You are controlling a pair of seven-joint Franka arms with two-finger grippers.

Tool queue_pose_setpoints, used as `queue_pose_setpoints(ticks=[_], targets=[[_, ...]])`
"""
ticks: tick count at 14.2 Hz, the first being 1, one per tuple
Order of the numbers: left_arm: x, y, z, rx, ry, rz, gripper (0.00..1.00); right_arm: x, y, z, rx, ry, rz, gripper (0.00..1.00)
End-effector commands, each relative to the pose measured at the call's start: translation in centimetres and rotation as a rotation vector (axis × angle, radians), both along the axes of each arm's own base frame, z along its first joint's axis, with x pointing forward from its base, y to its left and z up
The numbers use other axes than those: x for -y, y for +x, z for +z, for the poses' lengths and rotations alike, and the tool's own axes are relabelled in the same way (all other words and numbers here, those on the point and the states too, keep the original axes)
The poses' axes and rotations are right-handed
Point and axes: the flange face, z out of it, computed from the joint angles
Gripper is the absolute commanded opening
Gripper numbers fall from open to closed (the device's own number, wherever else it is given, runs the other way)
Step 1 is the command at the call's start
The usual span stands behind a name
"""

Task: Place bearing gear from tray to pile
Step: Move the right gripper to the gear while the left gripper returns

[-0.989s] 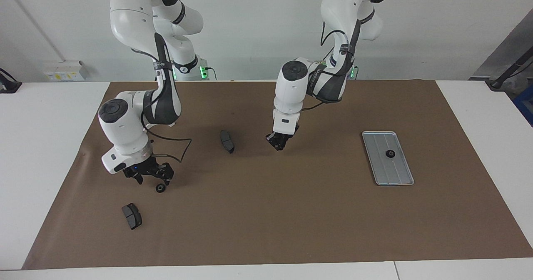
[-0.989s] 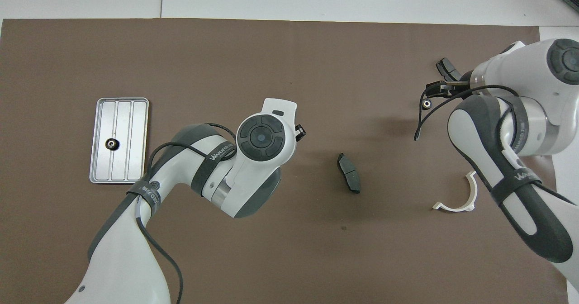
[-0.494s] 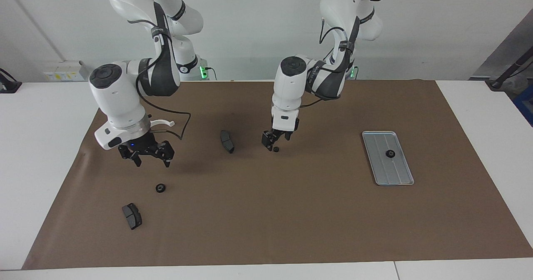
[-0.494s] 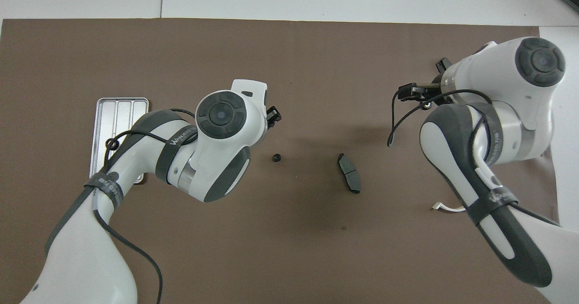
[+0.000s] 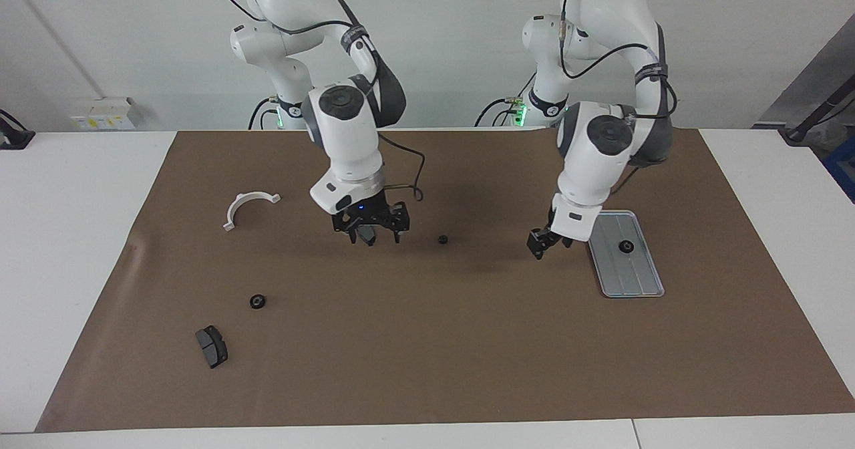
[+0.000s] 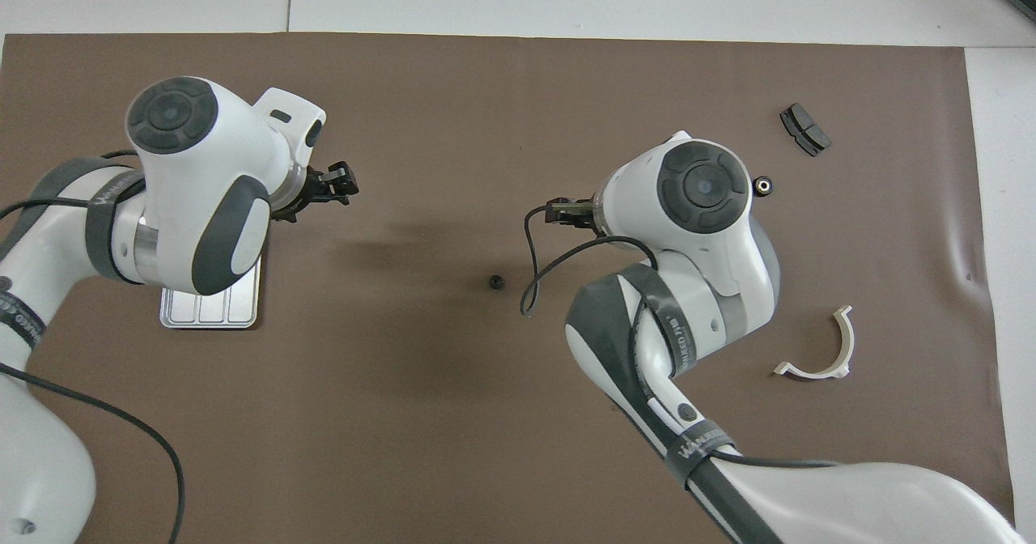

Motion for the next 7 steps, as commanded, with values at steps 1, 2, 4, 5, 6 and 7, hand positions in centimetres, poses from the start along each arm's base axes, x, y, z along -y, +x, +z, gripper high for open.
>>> queue_pose_setpoints(ticks=[1,2,4,5,6,7], targets=[[-7.3,0.3,0.3,-0.022,0.01,-0.151,0.75,-4.1,-1.2,-2.0,0.025,0.004,-0.033,1.0],[-9.5,0.3,0.1,-0.031,0.012,-0.203,0.75,-6.4,-2.2,-3.7,0.025,-0.024,-0.021,1.0],[-13.4,0.2,-0.1,-0.035,0.013,-0.285,0.75,-10.1,-3.1,-6.6,0.059,-0.052,-0.063,1.0],[-15.0,-0.1,-0.6,-0.04,0.013,-0.313,0.75,-11.0,-3.6,-7.3,0.076,-0.061,-0.07,1.0],[-16.3,-0.7,-1.0,-0.043,0.013,-0.345,0.75,-11.2,-3.8,-7.6,0.075,-0.069,-0.065,1.0],[-17.8,-1.6,-1.9,-0.038,0.015,-0.377,0.75,-11.3,-3.9,-7.7,0.074,-0.072,-0.063,1.0]])
